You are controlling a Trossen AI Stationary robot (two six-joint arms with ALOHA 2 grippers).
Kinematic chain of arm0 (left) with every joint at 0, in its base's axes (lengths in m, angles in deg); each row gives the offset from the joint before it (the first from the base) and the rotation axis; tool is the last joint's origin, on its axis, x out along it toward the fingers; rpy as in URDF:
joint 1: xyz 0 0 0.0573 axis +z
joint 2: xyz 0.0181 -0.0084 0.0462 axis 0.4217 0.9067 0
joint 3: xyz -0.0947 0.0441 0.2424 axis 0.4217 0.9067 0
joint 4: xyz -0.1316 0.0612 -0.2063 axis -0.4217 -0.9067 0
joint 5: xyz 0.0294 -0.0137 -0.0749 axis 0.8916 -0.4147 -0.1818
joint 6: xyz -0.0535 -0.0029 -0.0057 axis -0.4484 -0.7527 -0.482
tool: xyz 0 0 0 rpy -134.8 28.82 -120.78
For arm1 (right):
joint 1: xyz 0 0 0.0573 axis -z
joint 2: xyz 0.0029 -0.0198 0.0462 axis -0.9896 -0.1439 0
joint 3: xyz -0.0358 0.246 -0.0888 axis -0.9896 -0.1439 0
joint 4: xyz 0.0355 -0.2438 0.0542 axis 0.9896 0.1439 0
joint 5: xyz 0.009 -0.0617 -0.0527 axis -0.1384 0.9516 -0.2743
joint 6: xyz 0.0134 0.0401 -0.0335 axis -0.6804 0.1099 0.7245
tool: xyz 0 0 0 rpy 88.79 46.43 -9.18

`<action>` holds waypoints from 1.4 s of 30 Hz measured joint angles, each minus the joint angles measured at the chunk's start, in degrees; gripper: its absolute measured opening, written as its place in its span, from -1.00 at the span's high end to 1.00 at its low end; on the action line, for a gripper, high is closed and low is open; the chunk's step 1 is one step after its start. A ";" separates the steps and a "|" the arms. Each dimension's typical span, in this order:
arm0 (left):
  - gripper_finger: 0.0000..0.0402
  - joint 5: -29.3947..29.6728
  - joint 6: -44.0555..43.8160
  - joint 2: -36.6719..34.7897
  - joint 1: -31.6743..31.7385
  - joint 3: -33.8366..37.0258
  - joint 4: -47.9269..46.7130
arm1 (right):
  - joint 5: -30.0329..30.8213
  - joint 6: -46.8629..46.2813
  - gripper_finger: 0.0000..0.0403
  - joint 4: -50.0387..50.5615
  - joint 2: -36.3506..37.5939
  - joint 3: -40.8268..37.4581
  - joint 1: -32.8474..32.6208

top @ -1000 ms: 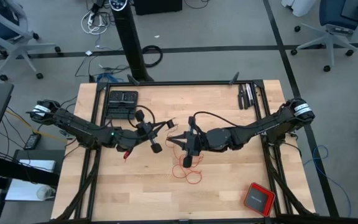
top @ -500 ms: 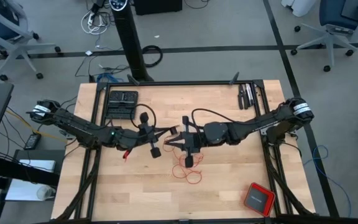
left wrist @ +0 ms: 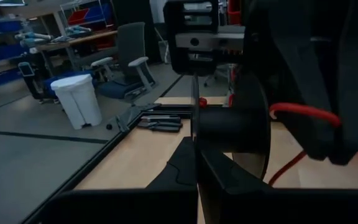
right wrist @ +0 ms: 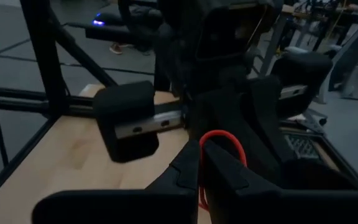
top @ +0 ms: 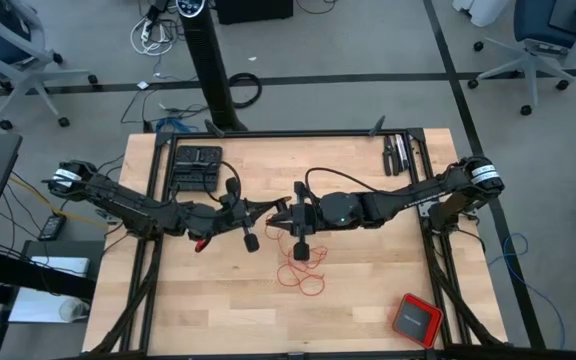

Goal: Coil cords
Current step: Coil the red wire onto the spool

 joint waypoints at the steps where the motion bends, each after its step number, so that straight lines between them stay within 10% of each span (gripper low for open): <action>1: 1.00 -0.10 0.00 0.00 -0.02 0.00 -0.17 | -0.03 -0.43 0.91 0.48 0.00 0.00 -0.07; 13: 1.00 0.07 -3.24 0.02 -0.13 0.00 -3.67 | -2.79 -18.85 0.76 24.13 2.66 -0.01 -3.83; 21: 1.00 0.11 1.41 0.02 -0.04 0.00 -11.91 | 12.47 -29.06 0.78 41.76 3.32 -0.09 -4.47; 42: 1.00 0.11 11.85 0.02 -1.22 0.68 -11.16 | 5.97 -7.01 0.75 -15.33 3.17 -26.55 5.58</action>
